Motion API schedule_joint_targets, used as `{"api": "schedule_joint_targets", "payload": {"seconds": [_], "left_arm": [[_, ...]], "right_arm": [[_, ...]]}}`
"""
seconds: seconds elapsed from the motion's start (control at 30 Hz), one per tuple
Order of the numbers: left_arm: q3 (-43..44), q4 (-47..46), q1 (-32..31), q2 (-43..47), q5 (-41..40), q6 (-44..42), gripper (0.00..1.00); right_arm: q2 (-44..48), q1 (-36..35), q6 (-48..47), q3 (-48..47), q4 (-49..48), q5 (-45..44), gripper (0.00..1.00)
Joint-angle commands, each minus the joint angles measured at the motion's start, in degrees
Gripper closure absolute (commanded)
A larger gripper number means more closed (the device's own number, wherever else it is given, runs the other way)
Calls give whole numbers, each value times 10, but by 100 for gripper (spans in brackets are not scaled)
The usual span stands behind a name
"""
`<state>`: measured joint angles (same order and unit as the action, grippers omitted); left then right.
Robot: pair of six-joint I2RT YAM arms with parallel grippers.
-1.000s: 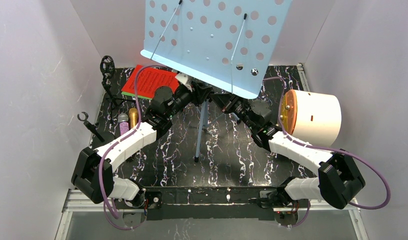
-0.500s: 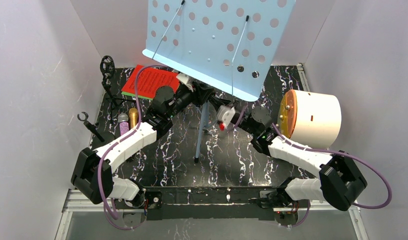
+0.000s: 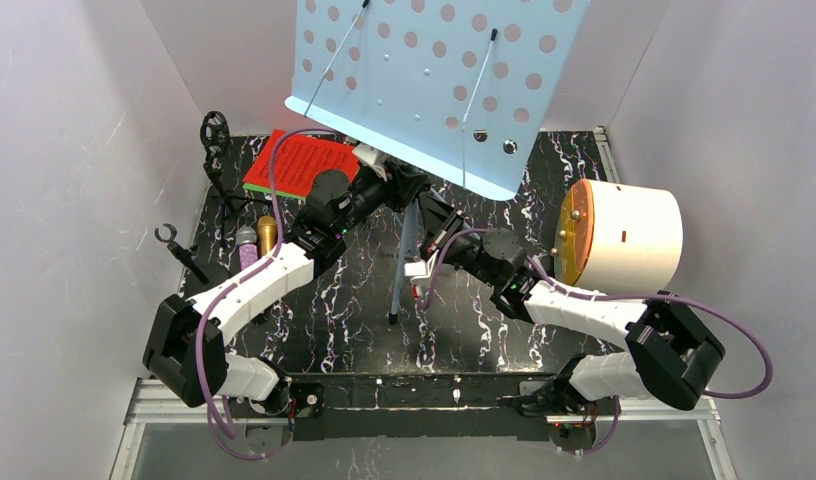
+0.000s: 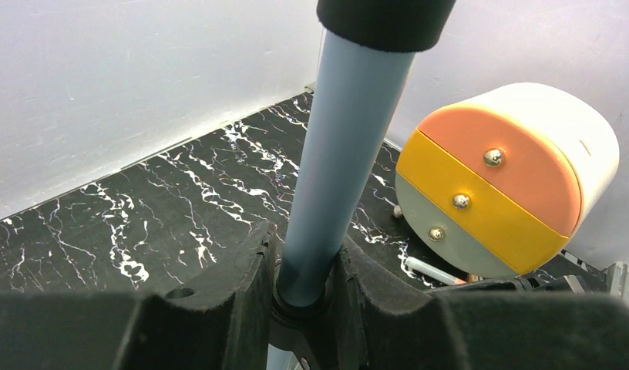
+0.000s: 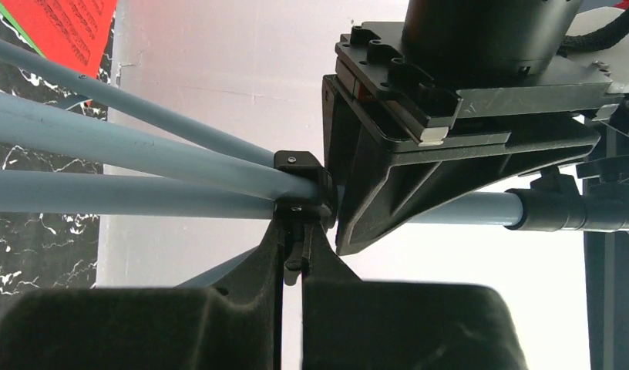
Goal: Pack up the instrument practice props
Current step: Unscrew the knob on the music stand.
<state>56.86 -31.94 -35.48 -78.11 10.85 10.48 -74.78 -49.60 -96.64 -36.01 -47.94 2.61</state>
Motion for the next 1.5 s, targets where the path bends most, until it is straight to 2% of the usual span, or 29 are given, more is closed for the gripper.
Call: {"api": "schedule_joint_targets", "payload": {"seconds": [0.0,0.13,0.2,0.27,0.4,0.53,0.57,0.67,0.87,1.0,1.2,1.47], "left_arm": [[-8,116,11,-16,-55,39,100],[-8,116,11,-16,-58,36,100],[-8,116,11,-16,-55,34,100],[-8,116,11,-16,-55,32,100],[-10,112,11,-13,-52,30,100],[-13,106,11,-10,-47,26,100],[-13,105,11,-10,-44,25,100],[-13,105,11,-10,-41,24,100],[-16,101,11,-11,-35,25,100],[-17,100,11,-10,-33,27,100],[-17,99,11,-5,-34,26,100],[-18,101,11,-7,-33,24,100]], "right_arm": [[15,-4,51,15,0,5,93],[56,-4,289,31,-13,60,68],[68,-4,425,40,-23,67,50],[78,-4,543,45,-35,57,39],[84,-1,760,58,-72,2,23],[77,3,946,49,-73,-41,15],[76,5,1016,46,-76,-49,14],[75,9,1138,37,-80,-73,13],[72,20,1317,16,-66,-149,16],[58,38,1357,-8,-48,-164,23],[30,89,1463,-39,-3,-121,33],[19,103,1478,-55,11,-46,38]]}}
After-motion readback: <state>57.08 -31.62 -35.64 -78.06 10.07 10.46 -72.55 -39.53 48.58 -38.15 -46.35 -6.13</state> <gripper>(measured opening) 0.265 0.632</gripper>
